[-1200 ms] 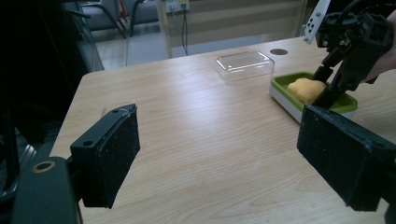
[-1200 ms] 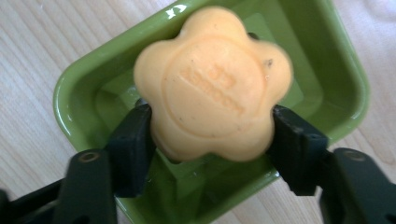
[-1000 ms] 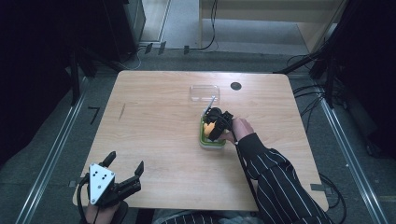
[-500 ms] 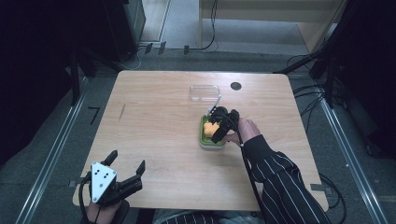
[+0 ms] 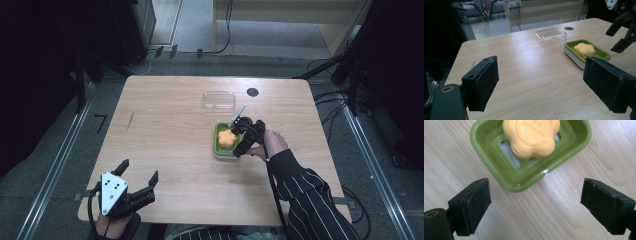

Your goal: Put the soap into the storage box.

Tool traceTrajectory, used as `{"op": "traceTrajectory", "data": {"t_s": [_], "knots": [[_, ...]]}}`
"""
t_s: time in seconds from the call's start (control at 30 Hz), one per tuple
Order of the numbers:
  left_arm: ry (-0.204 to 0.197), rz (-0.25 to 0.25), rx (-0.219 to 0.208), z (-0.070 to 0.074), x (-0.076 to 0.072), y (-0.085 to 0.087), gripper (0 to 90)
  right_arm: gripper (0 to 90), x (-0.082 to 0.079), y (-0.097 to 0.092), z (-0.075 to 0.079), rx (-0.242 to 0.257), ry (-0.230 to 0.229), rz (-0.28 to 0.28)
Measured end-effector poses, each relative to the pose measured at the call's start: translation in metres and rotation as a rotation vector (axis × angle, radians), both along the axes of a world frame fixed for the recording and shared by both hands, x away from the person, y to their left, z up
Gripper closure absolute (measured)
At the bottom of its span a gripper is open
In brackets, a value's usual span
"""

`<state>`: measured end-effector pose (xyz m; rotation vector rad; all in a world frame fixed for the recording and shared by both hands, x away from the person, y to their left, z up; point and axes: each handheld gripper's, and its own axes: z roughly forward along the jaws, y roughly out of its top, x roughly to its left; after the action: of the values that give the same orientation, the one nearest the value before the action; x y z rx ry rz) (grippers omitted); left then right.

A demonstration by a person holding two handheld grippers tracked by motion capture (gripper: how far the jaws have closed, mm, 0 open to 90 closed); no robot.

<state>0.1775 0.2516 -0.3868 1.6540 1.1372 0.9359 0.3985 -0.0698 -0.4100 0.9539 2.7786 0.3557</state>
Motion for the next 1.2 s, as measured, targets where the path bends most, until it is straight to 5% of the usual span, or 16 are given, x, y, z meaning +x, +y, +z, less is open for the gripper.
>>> {"op": "traceTrajectory", "data": {"t_s": [0.57, 1.2], "knots": [[0.000, 0.004, -0.001, 0.000, -0.001, 0.001, 13.7, 9.4, -0.034, -0.035, 0.007, -0.018, 0.013, -0.056], [0.001, 0.003, -0.001, 0.000, -0.001, 0.001, 13.7, 9.4, -0.066, -0.072, -0.020, -0.083, 0.080, -0.117]]}}
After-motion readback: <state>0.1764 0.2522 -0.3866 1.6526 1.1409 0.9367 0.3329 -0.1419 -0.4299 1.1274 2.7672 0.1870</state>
